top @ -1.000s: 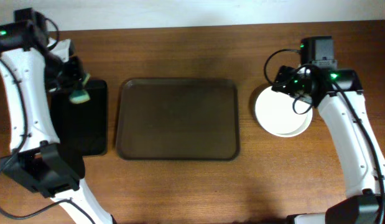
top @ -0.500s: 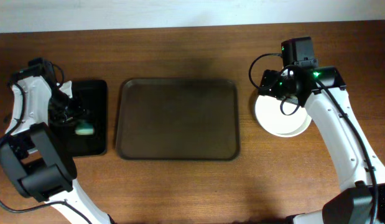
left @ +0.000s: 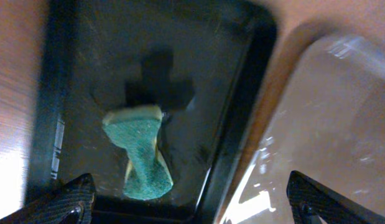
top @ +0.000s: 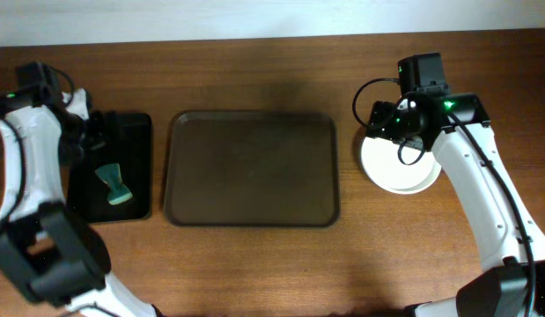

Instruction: Clean dirty plates on tray and stack at the side

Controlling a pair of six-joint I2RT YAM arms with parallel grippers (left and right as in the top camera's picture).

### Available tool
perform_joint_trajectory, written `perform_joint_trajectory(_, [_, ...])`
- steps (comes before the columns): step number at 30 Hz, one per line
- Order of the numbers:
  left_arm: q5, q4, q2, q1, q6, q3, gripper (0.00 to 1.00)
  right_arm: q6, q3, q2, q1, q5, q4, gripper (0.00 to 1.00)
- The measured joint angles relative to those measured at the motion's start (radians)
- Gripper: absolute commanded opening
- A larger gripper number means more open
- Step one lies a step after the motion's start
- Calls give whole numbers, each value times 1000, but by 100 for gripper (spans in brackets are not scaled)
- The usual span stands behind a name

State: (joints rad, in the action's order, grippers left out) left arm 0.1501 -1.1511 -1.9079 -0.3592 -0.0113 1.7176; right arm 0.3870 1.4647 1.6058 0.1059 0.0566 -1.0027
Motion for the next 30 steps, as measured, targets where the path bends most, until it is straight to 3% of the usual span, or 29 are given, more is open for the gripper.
perform_joint_trajectory(5, [11, 16, 187, 3, 0, 34, 99, -47, 135, -25, 0, -17, -95, 83])
perform_joint_trajectory(12, [18, 16, 195, 4, 0, 35, 99, -82, 375, -88, 0, -22, -269, 87])
perform_joint_trajectory(13, [18, 15, 195, 4, 0, 35, 99, -83, 401, -100, 0, -22, -285, 99])
perform_joint_trajectory(20, [18, 16, 195, 4, 0, 35, 99, -88, 450, -230, 0, -25, -348, 98])
perform_joint_trajectory(30, [18, 15, 195, 4, 0, 35, 99, -101, 451, -214, 0, -1, -353, 98])
